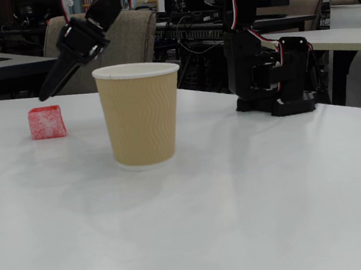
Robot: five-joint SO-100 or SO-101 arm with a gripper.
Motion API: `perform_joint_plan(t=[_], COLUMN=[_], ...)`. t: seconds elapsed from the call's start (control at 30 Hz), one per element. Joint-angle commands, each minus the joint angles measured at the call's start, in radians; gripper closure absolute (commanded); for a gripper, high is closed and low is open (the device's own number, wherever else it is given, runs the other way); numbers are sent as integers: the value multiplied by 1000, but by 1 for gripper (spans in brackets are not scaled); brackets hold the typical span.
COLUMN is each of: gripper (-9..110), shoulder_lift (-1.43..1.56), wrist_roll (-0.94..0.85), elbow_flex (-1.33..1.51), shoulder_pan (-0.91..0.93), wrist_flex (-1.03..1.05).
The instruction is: Grasp a red cube and put it in the cup.
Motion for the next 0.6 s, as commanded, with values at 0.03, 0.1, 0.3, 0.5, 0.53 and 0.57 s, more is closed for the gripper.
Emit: perform_joint_plan(t=[0.03, 0.1, 0.3, 0.5, 0.53, 0.57], gripper=[68, 68, 68, 68, 68, 68], shoulder_lift=[-25, -41, -106, -183, -186, -186], wrist_roll=[-20, -21, -46, -74, -74, -74], elbow_flex=[-115, -130, -178, -233, -235, -235], shoulder_pan=[11, 9, 20, 25, 20, 17], wrist_flex=[-37, -48, -54, -92, -94, -94])
